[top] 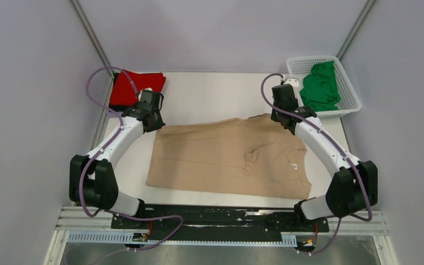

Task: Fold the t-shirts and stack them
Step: Fold the other side of the tshirt into a rectangle

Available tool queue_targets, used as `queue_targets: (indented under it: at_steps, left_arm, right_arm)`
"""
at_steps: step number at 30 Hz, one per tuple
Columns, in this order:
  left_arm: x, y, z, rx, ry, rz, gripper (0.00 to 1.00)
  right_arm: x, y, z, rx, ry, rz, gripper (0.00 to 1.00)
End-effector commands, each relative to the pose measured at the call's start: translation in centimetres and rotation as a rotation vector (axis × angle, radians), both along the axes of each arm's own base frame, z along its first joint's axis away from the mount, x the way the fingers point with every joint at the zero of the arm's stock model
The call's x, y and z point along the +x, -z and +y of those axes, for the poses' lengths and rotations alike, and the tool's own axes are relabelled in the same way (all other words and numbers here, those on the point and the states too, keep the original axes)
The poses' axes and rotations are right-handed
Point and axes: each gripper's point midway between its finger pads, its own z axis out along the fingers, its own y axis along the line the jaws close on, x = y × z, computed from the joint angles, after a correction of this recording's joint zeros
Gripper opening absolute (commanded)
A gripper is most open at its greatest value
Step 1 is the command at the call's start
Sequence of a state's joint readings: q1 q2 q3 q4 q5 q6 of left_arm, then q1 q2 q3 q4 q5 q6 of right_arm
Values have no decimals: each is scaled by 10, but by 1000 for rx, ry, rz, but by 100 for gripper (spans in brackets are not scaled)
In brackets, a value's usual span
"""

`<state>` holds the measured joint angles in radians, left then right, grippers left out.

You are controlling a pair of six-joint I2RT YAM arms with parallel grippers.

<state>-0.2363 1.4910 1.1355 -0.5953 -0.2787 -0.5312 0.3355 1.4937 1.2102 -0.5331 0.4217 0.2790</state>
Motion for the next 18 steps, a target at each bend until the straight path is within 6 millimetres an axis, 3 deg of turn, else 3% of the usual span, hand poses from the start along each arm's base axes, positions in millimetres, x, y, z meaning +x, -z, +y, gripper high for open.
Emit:
queue_targets:
  at_steps: [1,6,11,15,18]
  left_arm:
    - [-20,-21,10,-10,-66,-80,0]
    - [-49,-18,21,-11,-107,-92,0]
    - [-61,-11,25,-17,-131,-94,0]
    - [-67,7,20,-56,-130,-86,0]
    - [-74,21,24,-47,-158,-60,0]
  right_arm:
    - [-50,-2,-3,55,20,57,0]
    - [-96,1,-3,79,20,133,0]
    - [-139,13,2,172,74,271,1]
    - [-175,29,-4,188,133,381,1]
    - [-196,48,9,245,113,465,5]
